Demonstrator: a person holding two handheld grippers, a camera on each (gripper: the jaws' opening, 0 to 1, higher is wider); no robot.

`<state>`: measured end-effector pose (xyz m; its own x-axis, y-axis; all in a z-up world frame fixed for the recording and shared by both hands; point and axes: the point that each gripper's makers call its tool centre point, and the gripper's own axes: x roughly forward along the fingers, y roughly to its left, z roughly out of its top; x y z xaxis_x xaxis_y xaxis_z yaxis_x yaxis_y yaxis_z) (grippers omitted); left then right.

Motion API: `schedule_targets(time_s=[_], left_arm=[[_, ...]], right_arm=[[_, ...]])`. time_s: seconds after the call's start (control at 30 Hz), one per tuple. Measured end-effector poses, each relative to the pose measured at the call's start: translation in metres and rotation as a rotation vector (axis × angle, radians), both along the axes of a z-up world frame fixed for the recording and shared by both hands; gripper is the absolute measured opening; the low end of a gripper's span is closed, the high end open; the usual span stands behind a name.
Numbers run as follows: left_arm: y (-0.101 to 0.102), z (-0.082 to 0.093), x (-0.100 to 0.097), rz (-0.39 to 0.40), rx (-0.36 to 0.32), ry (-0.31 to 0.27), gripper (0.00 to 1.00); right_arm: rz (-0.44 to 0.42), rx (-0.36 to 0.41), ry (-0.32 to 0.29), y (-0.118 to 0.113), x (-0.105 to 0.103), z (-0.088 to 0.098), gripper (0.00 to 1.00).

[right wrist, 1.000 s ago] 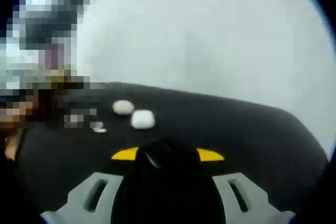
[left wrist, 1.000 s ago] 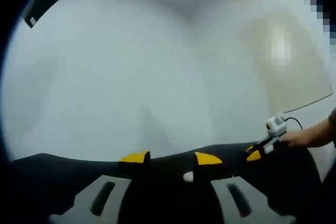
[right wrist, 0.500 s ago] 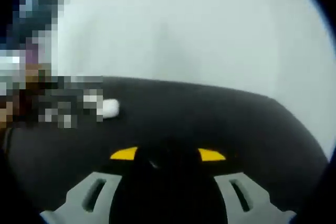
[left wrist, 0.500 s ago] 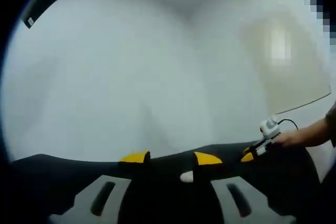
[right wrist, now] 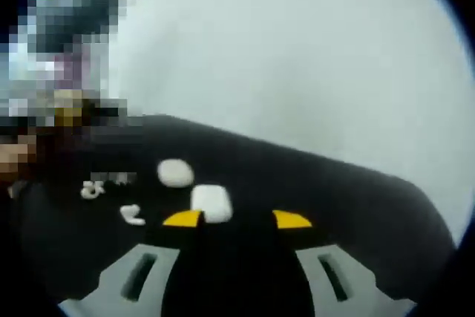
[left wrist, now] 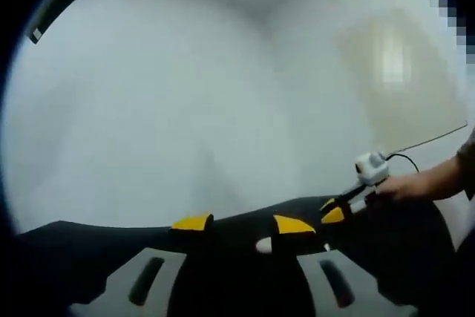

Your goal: Pick up three earphones and place each one into its charging case using tactile feedback, ensure that each earphone is properly inserted and securely positioned inside the case.

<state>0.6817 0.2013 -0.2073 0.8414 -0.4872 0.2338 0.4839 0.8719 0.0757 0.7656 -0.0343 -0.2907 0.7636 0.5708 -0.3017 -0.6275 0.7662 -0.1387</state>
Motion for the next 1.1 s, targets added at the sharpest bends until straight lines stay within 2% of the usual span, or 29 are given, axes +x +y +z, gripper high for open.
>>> schedule_targets(time_s=[0.13, 0.33, 0.53, 0.7, 0.73, 0.77, 0.93, 1.03, 1.1], left_arm=[[-0.001, -0.001, 0.0, -0.005, 0.001, 0.003, 0.28], [-0.004, -0.002, 0.001, -0.005, 0.018, 0.009, 0.28], [-0.008, -0.003, 0.003, -0.012, 0.039, 0.013, 0.28], [-0.012, -0.005, 0.003, -0.017, 0.068, 0.01, 0.28], [-0.013, -0.006, 0.003, -0.016, 0.075, 0.009, 0.28], [-0.013, -0.006, 0.004, -0.014, 0.082, 0.01, 0.28], [-0.011, -0.01, 0.008, -0.004, 0.104, 0.018, 0.28], [-0.011, -0.009, 0.007, -0.008, 0.095, 0.017, 0.28], [-0.011, -0.008, 0.006, -0.011, 0.093, 0.011, 0.28]], right_arm=[[0.026, -0.016, 0.027, 0.016, 0.008, -0.007, 0.41], [0.032, -0.018, 0.043, 0.022, 0.009, -0.016, 0.42], [0.009, -0.02, 0.049, 0.021, 0.022, -0.018, 0.44], [0.003, -0.027, 0.104, 0.031, 0.039, -0.031, 0.45], [-0.006, 0.039, 0.13, 0.036, 0.039, -0.032, 0.4], [-0.022, 0.044, 0.115, 0.033, 0.042, -0.03, 0.36], [-0.033, -0.005, 0.072, 0.033, 0.033, -0.017, 0.35], [-0.004, 0.073, 0.025, 0.036, 0.021, 0.008, 0.35], [0.03, 0.078, 0.041, 0.037, 0.004, 0.015, 0.35]])
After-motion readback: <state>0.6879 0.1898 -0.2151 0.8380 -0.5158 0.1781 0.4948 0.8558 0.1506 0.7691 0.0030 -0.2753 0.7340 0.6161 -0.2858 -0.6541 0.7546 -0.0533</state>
